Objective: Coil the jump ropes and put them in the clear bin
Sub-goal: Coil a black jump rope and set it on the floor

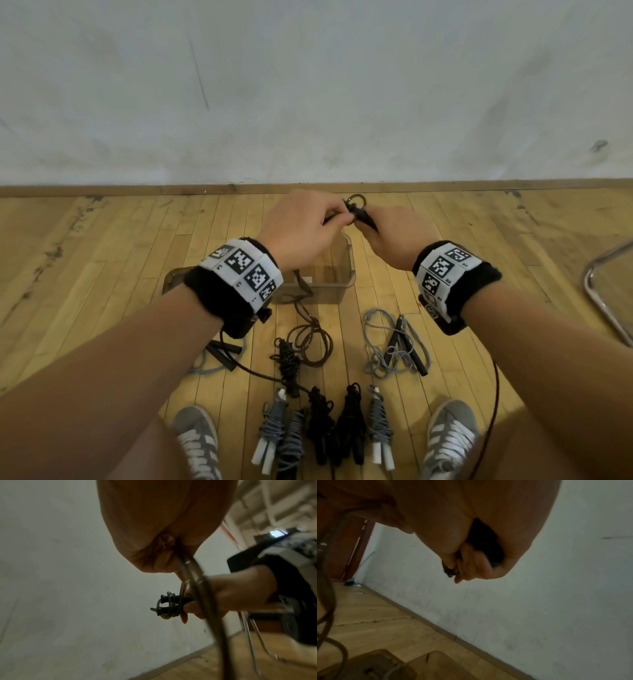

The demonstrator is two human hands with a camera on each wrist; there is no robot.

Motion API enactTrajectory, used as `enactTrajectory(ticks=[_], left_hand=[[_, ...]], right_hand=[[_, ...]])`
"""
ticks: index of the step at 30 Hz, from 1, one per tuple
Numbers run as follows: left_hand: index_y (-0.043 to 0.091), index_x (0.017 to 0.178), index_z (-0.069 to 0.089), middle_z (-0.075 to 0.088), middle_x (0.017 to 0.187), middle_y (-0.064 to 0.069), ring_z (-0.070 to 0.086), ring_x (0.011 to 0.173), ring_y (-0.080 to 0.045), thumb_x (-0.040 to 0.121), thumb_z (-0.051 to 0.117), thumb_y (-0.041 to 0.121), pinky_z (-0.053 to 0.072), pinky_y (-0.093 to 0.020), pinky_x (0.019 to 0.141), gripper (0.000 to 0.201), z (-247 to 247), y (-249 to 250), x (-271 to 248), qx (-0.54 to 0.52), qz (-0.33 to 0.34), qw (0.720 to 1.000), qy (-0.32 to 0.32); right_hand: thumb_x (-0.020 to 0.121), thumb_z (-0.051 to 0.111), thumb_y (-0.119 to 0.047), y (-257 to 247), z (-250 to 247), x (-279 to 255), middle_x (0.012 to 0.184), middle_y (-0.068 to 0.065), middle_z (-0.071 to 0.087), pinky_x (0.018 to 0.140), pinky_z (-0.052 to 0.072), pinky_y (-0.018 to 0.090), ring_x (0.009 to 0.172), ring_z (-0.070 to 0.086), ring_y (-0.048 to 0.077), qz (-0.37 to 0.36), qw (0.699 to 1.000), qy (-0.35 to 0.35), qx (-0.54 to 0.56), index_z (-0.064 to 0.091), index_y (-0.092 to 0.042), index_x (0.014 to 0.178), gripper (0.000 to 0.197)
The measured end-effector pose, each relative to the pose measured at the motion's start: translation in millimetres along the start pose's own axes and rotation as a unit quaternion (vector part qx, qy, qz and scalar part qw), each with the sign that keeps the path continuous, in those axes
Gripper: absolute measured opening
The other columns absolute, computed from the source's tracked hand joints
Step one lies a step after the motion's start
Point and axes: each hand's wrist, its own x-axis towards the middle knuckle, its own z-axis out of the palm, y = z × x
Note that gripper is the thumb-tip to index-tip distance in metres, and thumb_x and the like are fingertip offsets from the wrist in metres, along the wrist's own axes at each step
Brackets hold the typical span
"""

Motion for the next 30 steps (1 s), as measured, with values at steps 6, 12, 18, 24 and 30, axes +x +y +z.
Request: enactTrajectory(ticks=[6,12,18,24,30], left_hand=[[0.023,0.109,0.076,0.069,0.087,0.015,0.056,0.073,0.004,0.105,0.055,0.035,0.038,-0.012,0.067,0.024,-12.8,-22.0,16.0,-0.061,-0.038,0.996,0.049],[0.016,0.106,0.08,0.066,0.07,0.012,0.043,0.05,0.0,0.1,0.064,0.027,0.036,-0.012,0.049,0.02,-2.5,-50.6,22.0,-0.328,-0.129,0.934,0.051],[0.015,0.086,0.07,0.06,0.067,0.002,0.04,0.046,-0.005,0.104,0.056,0.015,0.028,-0.015,0.041,0.023,24.3,-45.1,11.4,-0.432,-0.221,0.874,0.029],[0.005,0.071,0.066,0.052,0.06,-0.003,0.04,0.053,-0.016,0.104,0.057,0.032,0.036,-0.029,0.058,0.044,35.5,-21.9,-0.1,-0.333,-0.146,0.928,0.079],[0.025,0.089,0.078,0.065,0.066,-0.002,0.053,0.057,-0.013,0.104,0.059,0.031,0.051,-0.038,0.064,0.025,27.7,-3.8,-6.2,-0.225,-0.13,0.962,0.08]], right_hand=[[0.107,0.043,-0.04,-9.6,-11.3,-13.5,0.069,-0.013,0.053,0.051,0.027,0.02,0.058,0.05,0.005,-0.145,0.988,-0.036,0.035,0.059,-0.024,0.115,0.024],[0.106,0.051,-0.031,-22.6,-19.3,-20.7,0.064,-0.016,0.05,0.055,0.037,0.011,0.052,0.046,0.002,-0.187,0.97,0.018,0.156,0.05,-0.028,0.098,0.008],[0.105,0.054,-0.03,-26.2,-13.4,-19.4,0.069,-0.014,0.052,0.055,0.04,0.01,0.059,0.052,-0.007,-0.124,0.958,0.077,0.248,0.053,-0.025,0.103,0.006],[0.104,0.056,-0.028,-23.4,-8.8,-9.6,0.07,-0.005,0.061,0.046,0.035,0.014,0.044,0.047,0.003,-0.049,0.927,0.141,0.344,0.042,-0.019,0.13,0.032],[0.105,0.053,-0.024,-16.9,-0.2,-2.1,0.099,-0.011,0.065,0.063,0.039,0.007,0.072,0.057,-0.011,-0.063,0.943,0.149,0.291,0.043,-0.023,0.153,0.049]])
